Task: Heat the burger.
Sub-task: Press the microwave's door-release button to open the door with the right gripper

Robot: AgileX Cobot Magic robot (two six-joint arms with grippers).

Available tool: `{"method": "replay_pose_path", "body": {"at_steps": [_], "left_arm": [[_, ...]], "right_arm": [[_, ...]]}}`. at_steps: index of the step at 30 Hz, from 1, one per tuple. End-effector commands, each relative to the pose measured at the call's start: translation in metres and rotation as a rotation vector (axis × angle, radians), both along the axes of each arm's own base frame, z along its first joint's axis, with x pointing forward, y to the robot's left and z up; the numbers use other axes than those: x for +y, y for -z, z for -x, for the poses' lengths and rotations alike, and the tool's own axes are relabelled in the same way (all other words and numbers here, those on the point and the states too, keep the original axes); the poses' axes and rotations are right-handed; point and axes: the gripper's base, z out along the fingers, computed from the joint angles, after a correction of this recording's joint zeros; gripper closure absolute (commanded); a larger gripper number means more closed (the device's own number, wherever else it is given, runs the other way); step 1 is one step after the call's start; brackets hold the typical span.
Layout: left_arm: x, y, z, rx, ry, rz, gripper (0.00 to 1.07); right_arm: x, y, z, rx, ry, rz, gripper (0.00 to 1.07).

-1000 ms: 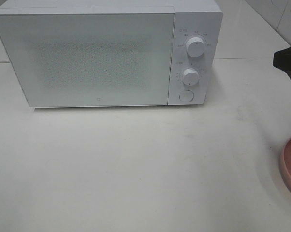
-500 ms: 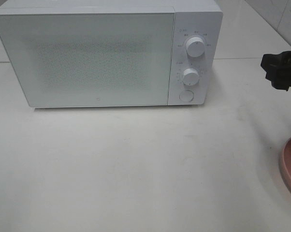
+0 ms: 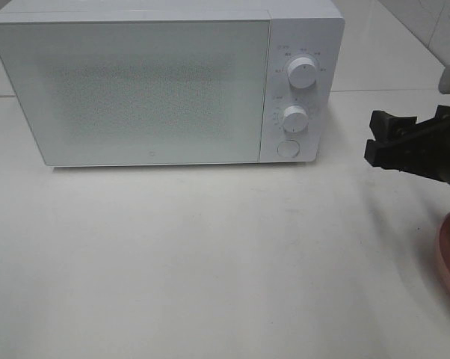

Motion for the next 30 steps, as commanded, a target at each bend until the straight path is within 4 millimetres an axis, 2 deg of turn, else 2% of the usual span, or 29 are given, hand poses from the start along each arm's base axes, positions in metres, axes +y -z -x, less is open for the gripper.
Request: {"method": "replay_pose_path", "body": {"at_steps": [1, 7, 12, 30], "left_arm": [[-0.001, 0.0, 0.002, -0.028, 0.004, 0.0, 0.07], [-0.001, 0.0, 0.002, -0.028, 0.004, 0.0, 0.07], [-0.001, 0.0, 0.002, -0.028, 0.004, 0.0, 0.07], [-0.001, 0.0, 0.002, -0.027, 0.004, 0.0, 0.07]], "right_arm": [[0.003, 0.0, 0.0, -0.041, 0.044, 0.023, 0.32], [0.02, 0.008, 0.002, -0.095, 0.045, 0.046, 0.32], [0.04, 0.018, 0.007, -0.118, -0.032, 0.089, 0.32], [0.069, 0.034, 0.006, -0.104, 0.005, 0.089, 0.32]]}}
